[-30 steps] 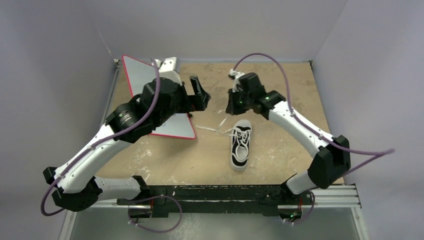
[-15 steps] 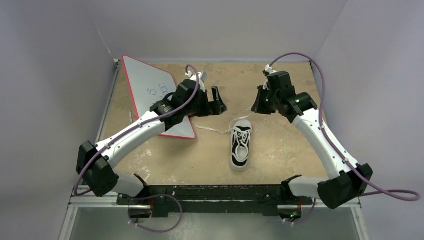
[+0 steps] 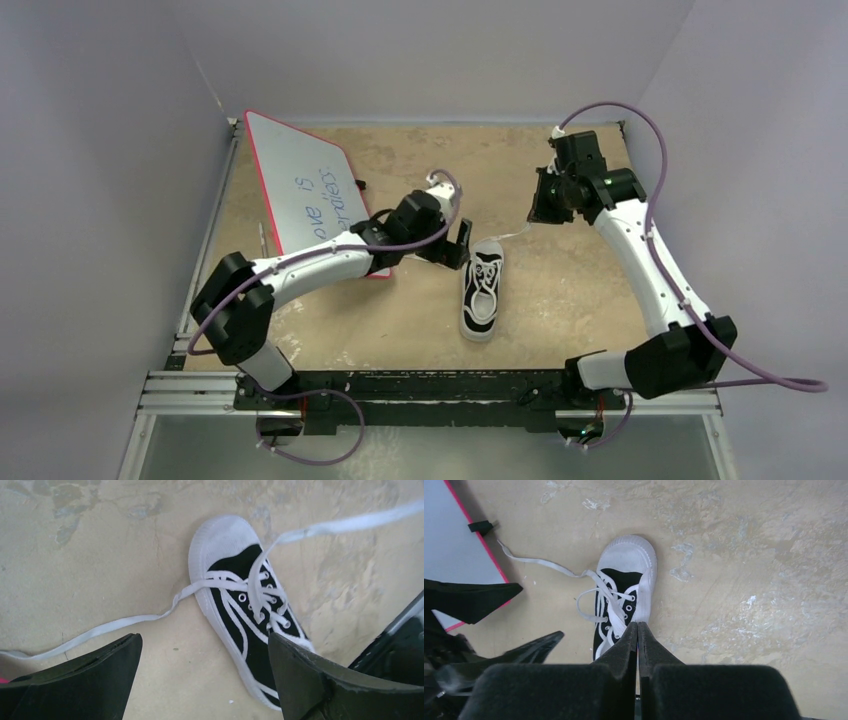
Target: Tie the shoes
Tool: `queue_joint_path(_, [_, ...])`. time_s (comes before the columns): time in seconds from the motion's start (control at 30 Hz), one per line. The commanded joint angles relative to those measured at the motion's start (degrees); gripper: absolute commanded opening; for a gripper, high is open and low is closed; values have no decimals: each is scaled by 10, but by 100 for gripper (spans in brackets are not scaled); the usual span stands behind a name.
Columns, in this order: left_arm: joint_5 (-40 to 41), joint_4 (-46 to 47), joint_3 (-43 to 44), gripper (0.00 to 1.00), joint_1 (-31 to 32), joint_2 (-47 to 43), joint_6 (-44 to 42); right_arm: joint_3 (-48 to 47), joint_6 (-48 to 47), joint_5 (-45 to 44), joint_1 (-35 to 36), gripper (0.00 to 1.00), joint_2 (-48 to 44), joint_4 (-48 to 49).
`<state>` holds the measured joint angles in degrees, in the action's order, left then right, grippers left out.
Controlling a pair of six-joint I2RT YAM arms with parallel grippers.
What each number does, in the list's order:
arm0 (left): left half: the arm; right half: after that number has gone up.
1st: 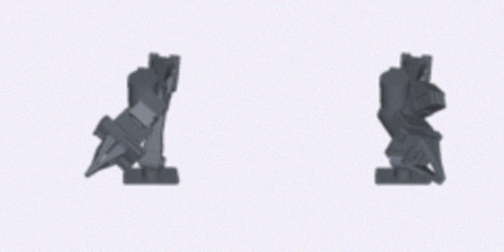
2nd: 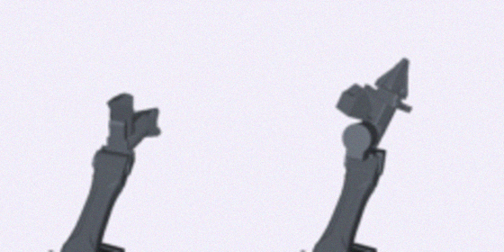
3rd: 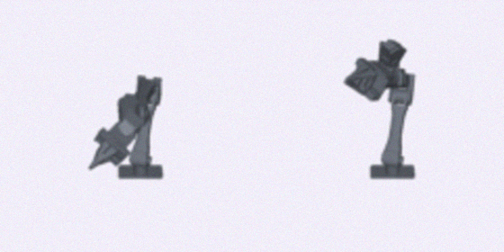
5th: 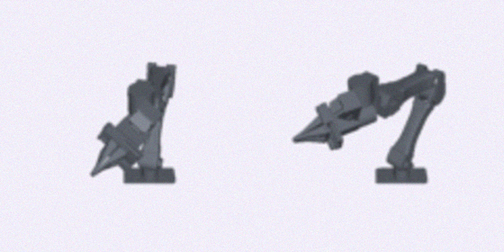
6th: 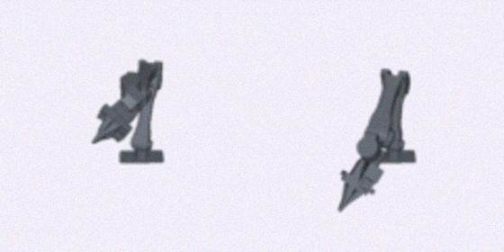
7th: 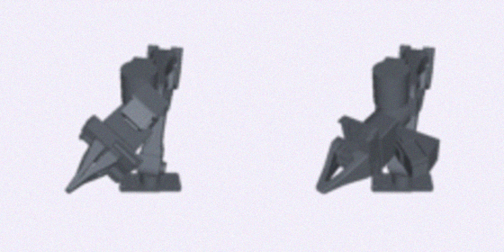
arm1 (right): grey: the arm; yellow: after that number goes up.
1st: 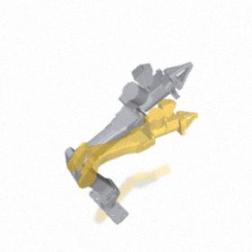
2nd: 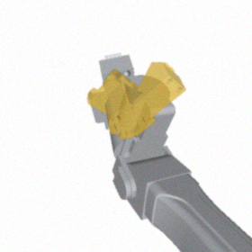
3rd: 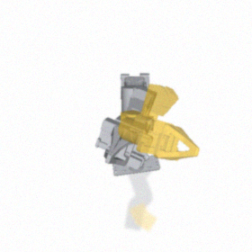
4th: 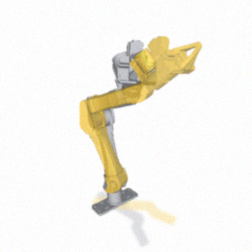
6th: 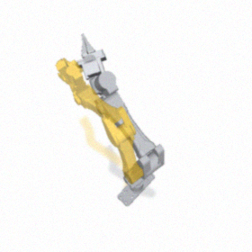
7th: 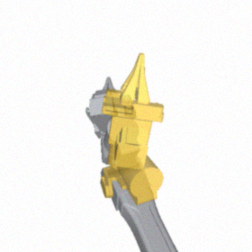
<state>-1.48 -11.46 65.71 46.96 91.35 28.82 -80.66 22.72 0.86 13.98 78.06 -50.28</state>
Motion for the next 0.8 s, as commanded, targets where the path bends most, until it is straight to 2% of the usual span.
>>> queue_joint_path(0.0, [68,45,-12,95,29,12,-159,-25,-32,19,2,0,-34,-7])
queue_joint_path(0.17, [103,116,-39,86,32,36,-220,-31,-40,25,2,0,-40,-16])
queue_joint_path(0.27, [68,148,-38,67,32,67,-256,-34,-43,11,0,0,-49,-20])
queue_joint_path(0.33, [45,153,-30,58,31,90,-276,-34,-43,6,1,0,-53,-24])
queue_joint_path(0.53, [29,191,-36,55,31,126,-339,-29,-55,23,-1,0,-67,-23])
queue_joint_path(0.77, [29,256,-42,52,31,181,-332,-42,-69,25,-1,0,-78,-38])
